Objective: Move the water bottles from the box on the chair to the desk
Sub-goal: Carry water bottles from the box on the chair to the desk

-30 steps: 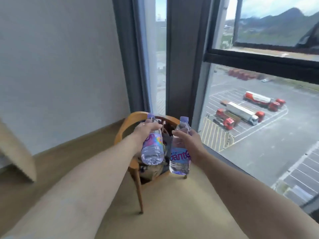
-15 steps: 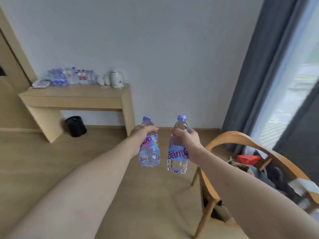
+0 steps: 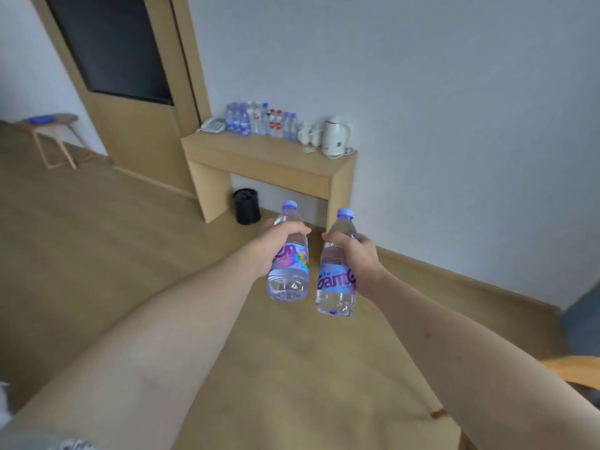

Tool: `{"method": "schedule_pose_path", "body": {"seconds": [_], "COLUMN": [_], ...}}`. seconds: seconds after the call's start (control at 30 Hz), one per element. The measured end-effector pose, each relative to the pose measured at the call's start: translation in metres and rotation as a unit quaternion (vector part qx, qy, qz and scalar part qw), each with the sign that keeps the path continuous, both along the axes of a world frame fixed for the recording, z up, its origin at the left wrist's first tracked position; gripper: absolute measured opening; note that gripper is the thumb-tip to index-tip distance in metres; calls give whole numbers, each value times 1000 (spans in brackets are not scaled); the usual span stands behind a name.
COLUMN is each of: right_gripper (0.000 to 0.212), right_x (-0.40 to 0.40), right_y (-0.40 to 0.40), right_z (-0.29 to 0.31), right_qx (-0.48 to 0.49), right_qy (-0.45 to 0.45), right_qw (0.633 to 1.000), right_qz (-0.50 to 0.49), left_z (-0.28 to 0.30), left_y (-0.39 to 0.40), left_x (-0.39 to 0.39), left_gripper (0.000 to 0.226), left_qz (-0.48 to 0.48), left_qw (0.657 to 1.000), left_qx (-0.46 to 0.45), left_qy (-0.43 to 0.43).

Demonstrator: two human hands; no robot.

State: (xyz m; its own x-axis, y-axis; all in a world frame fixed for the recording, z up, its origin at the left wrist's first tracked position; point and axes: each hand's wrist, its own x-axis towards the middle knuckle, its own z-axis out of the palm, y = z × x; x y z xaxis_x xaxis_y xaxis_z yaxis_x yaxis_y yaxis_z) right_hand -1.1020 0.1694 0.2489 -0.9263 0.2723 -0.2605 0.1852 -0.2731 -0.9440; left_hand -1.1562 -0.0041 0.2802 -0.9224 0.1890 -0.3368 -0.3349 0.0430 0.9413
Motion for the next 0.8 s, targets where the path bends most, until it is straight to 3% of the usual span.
{"method": "schedule_pose_path", "body": {"seconds": [0.3,0.4,0.8], "right_gripper": [44,53,54], "right_x": [-153,-214,-436], "right_y": [-55,-79,-145], "right_z": [-33,-40,-8], "right_qx": [9,24,40], "right_qy": [-30,-37,-38], "right_qw": [997,997,998], "right_qz": [64,67,33], "left_z": [-40,-44,-13], "left_y": [-53,-72,-136], "left_x": [-130,-195,-436], "left_gripper": [63,59,39], "left_qz": [43,35,2], "left_qw": [998,999,999], "left_qx": [12,6,-32], "left_qy": [-35,-34,-15]}}
